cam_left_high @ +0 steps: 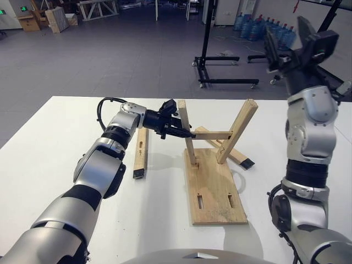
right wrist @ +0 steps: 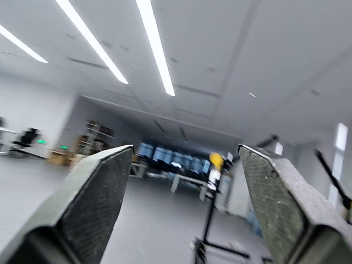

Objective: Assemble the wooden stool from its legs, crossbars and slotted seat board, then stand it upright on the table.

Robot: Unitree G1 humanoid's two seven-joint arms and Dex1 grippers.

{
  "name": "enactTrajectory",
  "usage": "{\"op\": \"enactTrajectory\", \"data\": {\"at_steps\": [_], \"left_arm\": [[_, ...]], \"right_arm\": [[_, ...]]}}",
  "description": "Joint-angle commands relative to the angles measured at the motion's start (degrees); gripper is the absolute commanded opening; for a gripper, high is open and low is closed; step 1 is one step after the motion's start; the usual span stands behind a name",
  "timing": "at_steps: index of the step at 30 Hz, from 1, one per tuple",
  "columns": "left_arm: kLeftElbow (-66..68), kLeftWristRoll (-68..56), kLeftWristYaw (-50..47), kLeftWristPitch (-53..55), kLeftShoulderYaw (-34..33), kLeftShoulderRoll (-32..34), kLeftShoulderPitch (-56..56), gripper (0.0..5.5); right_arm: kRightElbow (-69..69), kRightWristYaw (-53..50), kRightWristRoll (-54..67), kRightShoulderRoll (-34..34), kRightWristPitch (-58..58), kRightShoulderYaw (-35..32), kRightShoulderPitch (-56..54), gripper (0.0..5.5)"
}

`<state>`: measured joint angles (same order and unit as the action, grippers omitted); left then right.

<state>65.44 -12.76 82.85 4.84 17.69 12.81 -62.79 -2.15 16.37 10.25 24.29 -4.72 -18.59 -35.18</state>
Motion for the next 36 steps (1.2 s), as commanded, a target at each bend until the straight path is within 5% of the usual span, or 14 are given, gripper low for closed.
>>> {"op": "enactTrajectory", "data": {"at_steps": [1, 11, 23, 36], "left_arm": [[4.3, 11.4, -3.1, 1.5, 7.3, -1.0, 9.0, 2.03], [4.4, 11.8, -2.9, 1.0, 7.8, -1.5, 8.2, 2.03], [0.5, 11.7, -0.2, -3.4, 9.9, -6.5, 6.4, 2.03], [-0.3, 12.3, -1.5, -4.1, 11.5, -12.6, 4.5, 2.03]], "right_arm": [[7.3, 1.9, -0.5, -1.0, 3.2, 1.5, 6.8, 3.51], [10.8, 6.4, -1.5, -3.7, 9.3, 9.6, 12.6, 3.51], [8.9, 14.8, -1.6, -5.4, 2.5, 25.7, 15.0, 3.51], [6.1, 16.8, -2.0, -8.9, 0.4, 35.2, 16.8, 3.51]]}}
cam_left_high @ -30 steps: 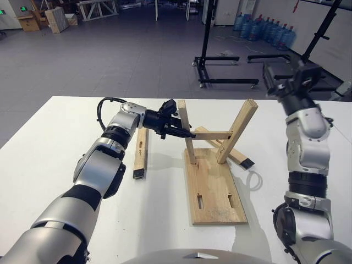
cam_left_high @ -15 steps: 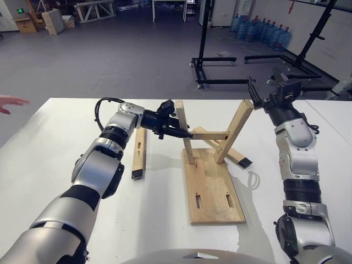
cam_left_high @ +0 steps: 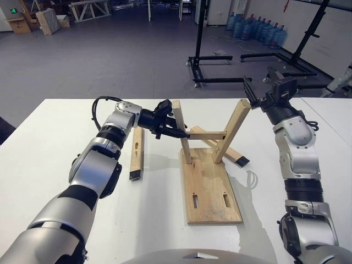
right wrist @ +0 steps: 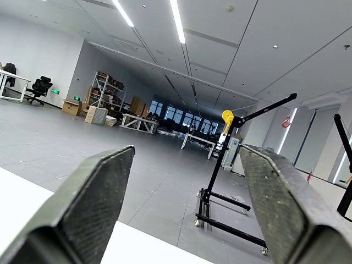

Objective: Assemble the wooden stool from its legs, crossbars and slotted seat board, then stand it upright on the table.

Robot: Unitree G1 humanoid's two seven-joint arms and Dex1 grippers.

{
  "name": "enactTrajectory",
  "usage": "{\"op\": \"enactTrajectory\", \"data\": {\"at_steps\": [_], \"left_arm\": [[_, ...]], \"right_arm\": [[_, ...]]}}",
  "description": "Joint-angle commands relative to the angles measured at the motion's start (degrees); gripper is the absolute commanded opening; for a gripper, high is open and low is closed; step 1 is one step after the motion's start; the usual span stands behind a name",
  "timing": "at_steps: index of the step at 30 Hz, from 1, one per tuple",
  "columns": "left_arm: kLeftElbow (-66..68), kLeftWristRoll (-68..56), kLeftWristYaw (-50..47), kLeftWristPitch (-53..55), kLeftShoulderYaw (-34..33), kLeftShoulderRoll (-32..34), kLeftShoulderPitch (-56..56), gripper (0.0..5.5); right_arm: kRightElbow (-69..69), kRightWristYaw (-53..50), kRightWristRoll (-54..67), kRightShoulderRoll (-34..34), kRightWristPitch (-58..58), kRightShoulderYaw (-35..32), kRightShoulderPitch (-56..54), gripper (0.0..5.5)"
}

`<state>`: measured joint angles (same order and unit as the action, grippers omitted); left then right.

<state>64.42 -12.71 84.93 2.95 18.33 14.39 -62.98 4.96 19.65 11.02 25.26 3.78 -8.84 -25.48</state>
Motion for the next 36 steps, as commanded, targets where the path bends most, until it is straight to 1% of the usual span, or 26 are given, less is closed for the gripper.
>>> {"op": "enactTrajectory", "data": {"at_steps": [1, 4, 5, 8, 10, 14, 17, 21, 26, 27, 30, 34, 36], "left_arm": [[0.6, 11.6, -3.7, -1.9, 10.2, -14.0, 4.5, 2.03], [-0.1, 10.4, -4.0, -1.6, 8.4, -11.3, 5.0, 2.03], [-0.3, 10.0, -3.9, -1.5, 7.8, -10.1, 5.3, 2.03], [-1.5, 8.3, -2.7, -0.6, 5.7, -6.1, 6.4, 2.03], [-2.5, 6.9, -1.9, 1.1, 4.3, -4.3, 6.3, 2.03], [-4.6, 6.7, 0.2, 2.5, 3.8, -0.2, 6.6, 2.03], [-5.3, 5.9, 0.5, 3.2, 2.4, 0.8, 5.5, 2.03], [-4.1, 6.5, -0.2, 3.0, 1.6, 1.5, 3.8, 2.03], [-3.2, 6.5, -1.1, 2.7, 0.1, 2.0, 2.7, 2.03], [-3.0, 6.1, -1.7, 3.2, -0.6, 2.1, 2.4, 2.38], [-2.6, 5.9, -2.5, 4.3, -2.8, 2.2, 1.4, 2.72], [-4.4, 5.4, -1.9, 5.4, -5.5, 3.2, 0.3, 3.49], [-7.8, 4.7, -2.1, 6.3, -7.6, 5.9, 1.6, 3.52]], "right_arm": [[-1.0, 13.2, -3.0, -9.9, -7.9, 25.4, 7.1, 3.51], [-0.8, 11.5, -3.5, -8.7, -6.6, 22.5, 6.7, 3.51], [-0.2, 10.3, -3.8, -7.9, -5.3, 20.4, 6.1, 3.51], [2.8, 6.9, -2.5, -4.5, -2.8, 11.1, 2.3, 3.51], [4.7, 5.3, -2.7, -1.8, -1.7, 6.9, 0.8, 3.51], [9.0, 2.2, -3.6, 2.7, 1.6, 1.3, 0.4, 3.51], [10.8, -2.6, -4.8, 2.7, 5.8, -1.9, 0.3, 3.51], [10.8, -7.7, -5.8, 1.1, 8.0, -3.5, -0.7, 3.51], [11.2, -8.4, -6.2, 1.1, 8.3, -3.3, -0.2, 3.51], [11.5, -8.6, -6.3, 1.1, 8.4, -3.3, 0.0, 3.51], [11.7, -8.9, -6.8, 0.9, 8.8, -3.2, 0.4, 3.51], [11.2, -9.1, -7.0, 0.6, 8.9, -3.2, 1.1, 3.51], [11.0, -9.6, -7.3, 0.6, 8.8, -3.3, 1.7, 3.51]]}}
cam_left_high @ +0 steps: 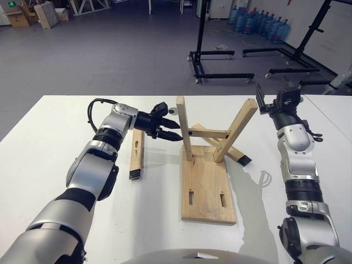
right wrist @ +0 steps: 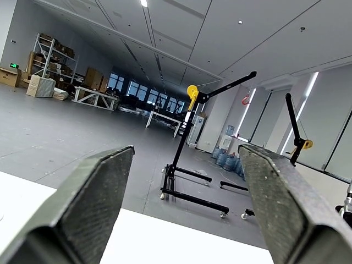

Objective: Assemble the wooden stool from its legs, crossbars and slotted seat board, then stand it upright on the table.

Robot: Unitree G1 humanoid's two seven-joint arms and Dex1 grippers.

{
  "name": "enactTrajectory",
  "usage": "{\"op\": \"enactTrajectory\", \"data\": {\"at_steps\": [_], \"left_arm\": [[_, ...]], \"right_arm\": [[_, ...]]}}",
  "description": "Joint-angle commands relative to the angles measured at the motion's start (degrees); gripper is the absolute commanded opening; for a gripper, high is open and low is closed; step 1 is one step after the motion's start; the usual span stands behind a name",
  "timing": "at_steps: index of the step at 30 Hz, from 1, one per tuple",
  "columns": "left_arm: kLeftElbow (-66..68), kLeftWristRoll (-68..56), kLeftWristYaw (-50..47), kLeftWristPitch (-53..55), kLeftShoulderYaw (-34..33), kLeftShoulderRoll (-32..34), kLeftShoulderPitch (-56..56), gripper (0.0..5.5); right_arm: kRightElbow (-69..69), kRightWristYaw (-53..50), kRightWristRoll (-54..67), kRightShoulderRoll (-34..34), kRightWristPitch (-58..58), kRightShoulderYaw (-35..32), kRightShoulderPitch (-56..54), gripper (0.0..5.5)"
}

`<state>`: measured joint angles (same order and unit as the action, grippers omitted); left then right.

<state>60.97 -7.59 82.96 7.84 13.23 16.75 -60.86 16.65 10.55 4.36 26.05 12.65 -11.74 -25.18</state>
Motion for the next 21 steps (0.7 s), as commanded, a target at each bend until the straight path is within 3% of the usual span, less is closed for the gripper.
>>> {"op": "enactTrajectory", "data": {"at_steps": [1, 4, 7, 11, 15, 21], "left_arm": [[-6.6, -2.1, -1.4, 2.4, -5.2, 5.3, 1.3, 3.52], [-14.4, -3.2, -8.9, 2.3, -10.9, 10.8, 10.6, 3.52], [-30.4, -3.8, -20.3, 5.3, -17.5, 14.3, 25.8, 3.52], [-51.8, -1.6, -45.5, 11.6, -29.4, 9.2, 45.7, 3.52], [-59.1, 0.9, -60.3, 16.5, -31.1, 3.9, 54.1, 3.52], [-57.2, 2.9, -68.8, 23.5, -29.9, 1.6, 58.3, 3.52]], "right_arm": [[-1.1, -1.3, -0.7, -0.4, -0.5, -0.8, 1.9, 3.51], [-4.0, -4.5, -0.5, -2.2, -2.9, -1.9, 4.8, 3.51], [-12.5, -8.0, 1.9, -7.2, -7.8, -3.2, 13.8, 3.51], [-28.4, -5.9, 6.4, -14.0, -13.4, 1.0, 34.1, 3.51], [-34.1, -2.9, 7.9, -15.0, -16.2, 3.9, 41.0, 3.51], [-36.0, -0.4, 9.1, -13.6, -19.1, 3.2, 39.5, 3.51]]}}
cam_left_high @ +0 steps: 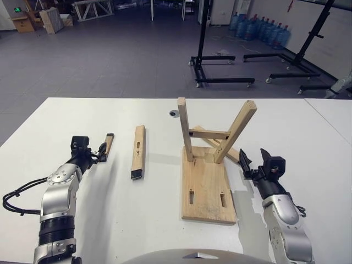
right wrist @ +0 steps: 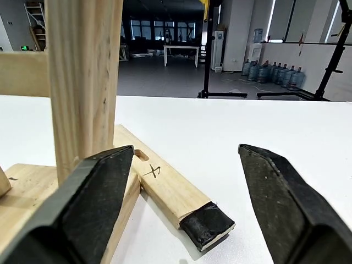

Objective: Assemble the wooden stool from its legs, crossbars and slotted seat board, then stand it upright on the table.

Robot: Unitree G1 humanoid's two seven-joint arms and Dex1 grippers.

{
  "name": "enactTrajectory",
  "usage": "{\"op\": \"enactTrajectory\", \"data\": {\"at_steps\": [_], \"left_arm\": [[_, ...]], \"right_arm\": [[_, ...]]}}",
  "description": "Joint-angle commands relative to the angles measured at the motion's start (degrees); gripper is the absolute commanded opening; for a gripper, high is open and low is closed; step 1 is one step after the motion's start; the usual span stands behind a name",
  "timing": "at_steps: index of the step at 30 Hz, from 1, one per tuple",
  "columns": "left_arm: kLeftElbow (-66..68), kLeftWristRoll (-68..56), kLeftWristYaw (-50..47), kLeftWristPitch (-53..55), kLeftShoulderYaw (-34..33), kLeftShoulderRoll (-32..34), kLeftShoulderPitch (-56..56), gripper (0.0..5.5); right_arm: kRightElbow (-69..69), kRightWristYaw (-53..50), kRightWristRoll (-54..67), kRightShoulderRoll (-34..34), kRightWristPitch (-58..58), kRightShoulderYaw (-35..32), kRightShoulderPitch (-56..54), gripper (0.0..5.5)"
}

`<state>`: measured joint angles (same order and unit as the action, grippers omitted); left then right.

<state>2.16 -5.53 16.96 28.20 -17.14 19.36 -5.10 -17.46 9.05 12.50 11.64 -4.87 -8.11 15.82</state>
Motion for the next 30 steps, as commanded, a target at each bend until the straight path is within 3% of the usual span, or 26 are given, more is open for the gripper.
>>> {"op": "enactTrajectory", "data": {"at_steps": [1, 9, 17, 30], "left_arm": [[2.6, 0.3, -2.8, 4.0, 0.7, -1.4, 3.0, 3.52], [12.7, -1.6, -1.8, 1.4, 1.8, -0.5, 1.9, 3.52], [7.6, 0.2, -5.7, -14.8, 2.4, -1.4, 3.2, 3.52], [15.9, -1.4, -3.0, -12.5, 3.8, 0.4, 0.7, 3.52]], "right_arm": [[-2.3, 1.2, 1.1, 0.9, -2.0, -0.5, -1.8, 3.51], [-4.6, 2.0, 0.9, 0.8, -4.6, 0.9, -4.2, 3.51], [-4.3, 3.5, -0.2, 1.4, -4.1, 1.8, -2.7, 3.51], [-1.4, 4.5, -2.1, 1.5, -2.0, 2.4, -3.9, 3.51]]}}
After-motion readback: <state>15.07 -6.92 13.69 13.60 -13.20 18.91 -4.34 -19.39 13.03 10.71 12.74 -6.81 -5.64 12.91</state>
